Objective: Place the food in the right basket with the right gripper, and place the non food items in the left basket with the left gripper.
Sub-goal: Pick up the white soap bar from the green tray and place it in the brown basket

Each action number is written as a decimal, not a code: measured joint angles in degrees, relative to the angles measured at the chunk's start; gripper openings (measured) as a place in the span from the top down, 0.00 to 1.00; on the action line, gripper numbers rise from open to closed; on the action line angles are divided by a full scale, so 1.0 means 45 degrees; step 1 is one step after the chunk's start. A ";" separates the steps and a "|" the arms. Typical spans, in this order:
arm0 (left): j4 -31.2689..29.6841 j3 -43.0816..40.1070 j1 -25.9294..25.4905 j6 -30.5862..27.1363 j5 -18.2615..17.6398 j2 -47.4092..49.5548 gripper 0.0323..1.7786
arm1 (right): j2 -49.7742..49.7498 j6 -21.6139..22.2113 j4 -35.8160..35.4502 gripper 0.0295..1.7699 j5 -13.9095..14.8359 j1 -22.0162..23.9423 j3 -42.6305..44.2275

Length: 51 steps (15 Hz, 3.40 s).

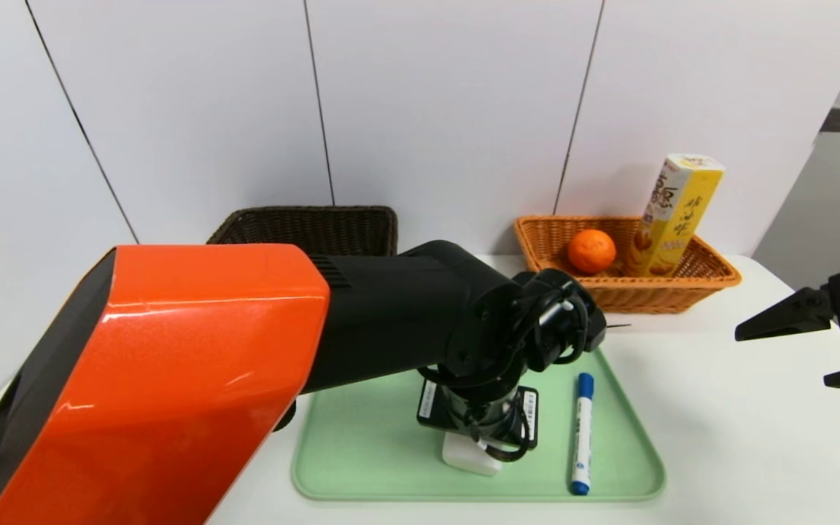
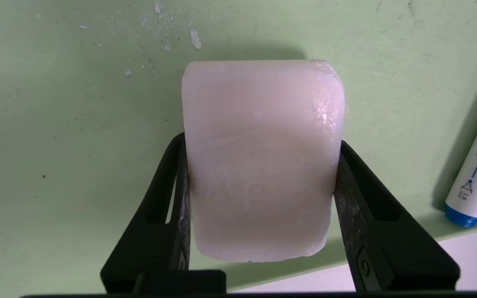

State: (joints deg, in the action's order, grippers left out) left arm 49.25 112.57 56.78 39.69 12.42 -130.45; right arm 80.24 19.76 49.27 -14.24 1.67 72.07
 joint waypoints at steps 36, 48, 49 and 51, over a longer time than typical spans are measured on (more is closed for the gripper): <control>-0.5930 -0.0014 -1.0489 -0.7604 -0.0802 0.1059 0.47 | 0.0593 -0.0100 -0.1122 0.03 0.0163 0.0003 -0.0019; -0.6106 -0.0014 -1.0519 -0.7566 -0.0845 0.0030 0.40 | 0.1051 -0.0076 -0.1452 0.03 0.0176 0.0000 -0.0011; -0.6193 -0.0014 -1.0533 -0.7566 -0.0840 0.0022 0.36 | 0.1070 -0.0081 -0.1452 0.03 0.0171 0.0000 0.0000; -0.6388 -0.0014 -1.0500 -0.7547 -0.0832 0.0011 0.28 | 0.1084 -0.0081 -0.1452 0.03 0.0171 0.0000 -0.0005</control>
State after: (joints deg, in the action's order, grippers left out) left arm 20.50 112.51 9.53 5.73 8.68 -130.40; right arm 85.11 19.40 42.74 -13.47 1.67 72.05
